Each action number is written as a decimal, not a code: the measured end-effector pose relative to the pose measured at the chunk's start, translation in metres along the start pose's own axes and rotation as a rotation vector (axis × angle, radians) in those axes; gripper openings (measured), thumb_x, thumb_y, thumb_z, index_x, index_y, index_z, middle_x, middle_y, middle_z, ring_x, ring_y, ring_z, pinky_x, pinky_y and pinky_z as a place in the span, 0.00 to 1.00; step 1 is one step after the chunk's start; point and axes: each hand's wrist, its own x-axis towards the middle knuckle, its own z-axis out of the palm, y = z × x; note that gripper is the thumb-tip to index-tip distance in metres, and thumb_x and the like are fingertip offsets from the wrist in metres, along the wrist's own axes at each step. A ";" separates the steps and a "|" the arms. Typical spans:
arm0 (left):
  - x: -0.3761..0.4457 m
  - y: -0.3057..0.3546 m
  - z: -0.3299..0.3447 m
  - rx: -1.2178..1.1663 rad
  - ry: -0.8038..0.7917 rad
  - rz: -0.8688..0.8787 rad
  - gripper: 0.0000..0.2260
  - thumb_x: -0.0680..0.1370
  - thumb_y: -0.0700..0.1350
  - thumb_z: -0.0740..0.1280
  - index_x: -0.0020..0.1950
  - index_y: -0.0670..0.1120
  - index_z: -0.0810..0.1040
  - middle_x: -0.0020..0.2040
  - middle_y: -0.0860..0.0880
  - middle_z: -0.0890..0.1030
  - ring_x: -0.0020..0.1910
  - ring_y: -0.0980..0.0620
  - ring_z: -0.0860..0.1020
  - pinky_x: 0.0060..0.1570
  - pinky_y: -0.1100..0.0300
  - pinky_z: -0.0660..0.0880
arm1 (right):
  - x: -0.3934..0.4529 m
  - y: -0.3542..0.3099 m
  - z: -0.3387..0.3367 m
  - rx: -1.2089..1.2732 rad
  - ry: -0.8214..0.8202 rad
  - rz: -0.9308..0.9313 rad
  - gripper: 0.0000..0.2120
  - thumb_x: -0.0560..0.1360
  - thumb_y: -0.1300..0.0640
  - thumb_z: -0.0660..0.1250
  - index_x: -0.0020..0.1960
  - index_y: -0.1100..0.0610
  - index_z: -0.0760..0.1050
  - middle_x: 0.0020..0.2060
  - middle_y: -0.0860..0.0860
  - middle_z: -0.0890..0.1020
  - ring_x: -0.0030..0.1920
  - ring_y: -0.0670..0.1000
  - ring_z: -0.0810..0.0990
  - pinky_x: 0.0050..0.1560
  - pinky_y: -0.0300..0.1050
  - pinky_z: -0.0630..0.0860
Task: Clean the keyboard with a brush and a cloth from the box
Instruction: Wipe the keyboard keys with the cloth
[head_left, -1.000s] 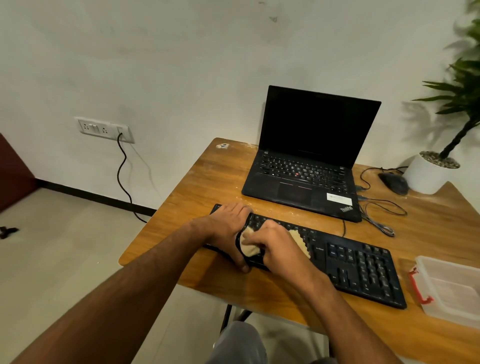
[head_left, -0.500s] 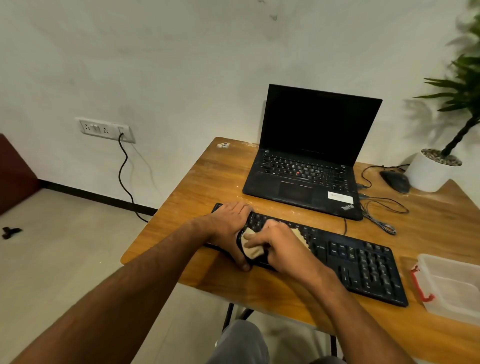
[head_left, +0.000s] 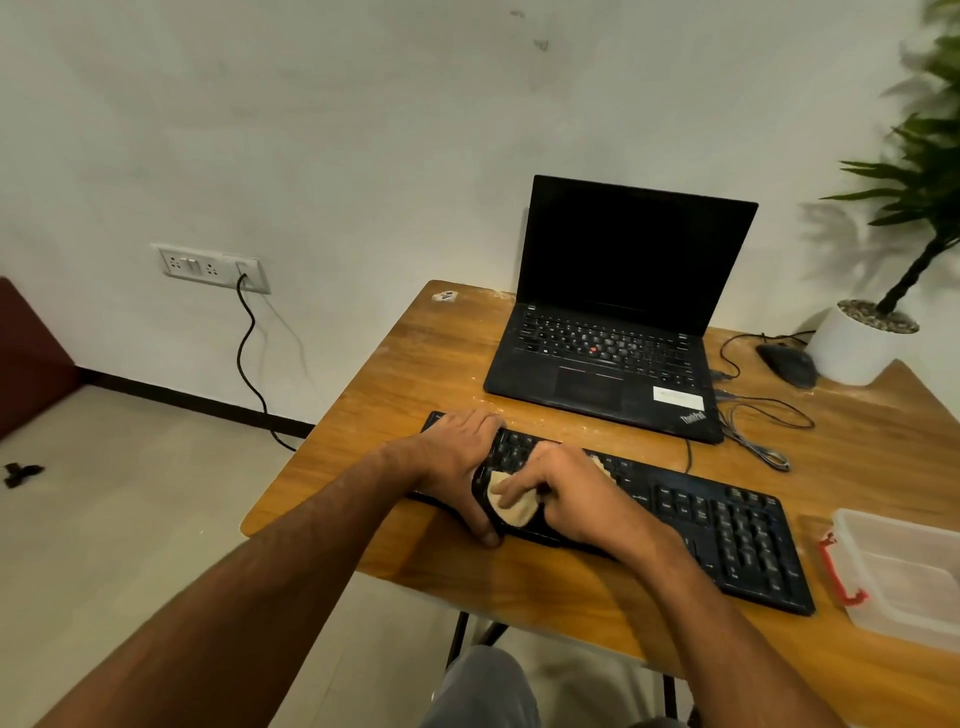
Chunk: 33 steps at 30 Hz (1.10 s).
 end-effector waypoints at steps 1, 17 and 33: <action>0.000 0.000 0.000 -0.006 -0.008 -0.002 0.60 0.56 0.73 0.80 0.79 0.49 0.57 0.69 0.51 0.66 0.69 0.51 0.65 0.76 0.51 0.61 | 0.001 0.003 -0.005 0.008 -0.015 0.034 0.16 0.74 0.69 0.71 0.50 0.50 0.87 0.46 0.39 0.81 0.46 0.36 0.77 0.50 0.33 0.73; -0.002 0.004 -0.003 -0.015 -0.063 -0.043 0.64 0.57 0.72 0.81 0.82 0.49 0.52 0.77 0.49 0.61 0.76 0.48 0.60 0.80 0.46 0.58 | -0.027 0.020 -0.015 -0.049 0.094 0.162 0.23 0.73 0.72 0.68 0.54 0.47 0.86 0.51 0.41 0.81 0.54 0.42 0.75 0.54 0.39 0.74; 0.009 0.029 -0.006 0.096 -0.072 -0.007 0.64 0.59 0.73 0.80 0.82 0.46 0.53 0.73 0.49 0.63 0.72 0.48 0.62 0.78 0.49 0.61 | -0.030 0.008 0.015 -0.248 0.211 0.183 0.18 0.78 0.64 0.67 0.66 0.53 0.80 0.53 0.47 0.74 0.58 0.47 0.71 0.59 0.40 0.72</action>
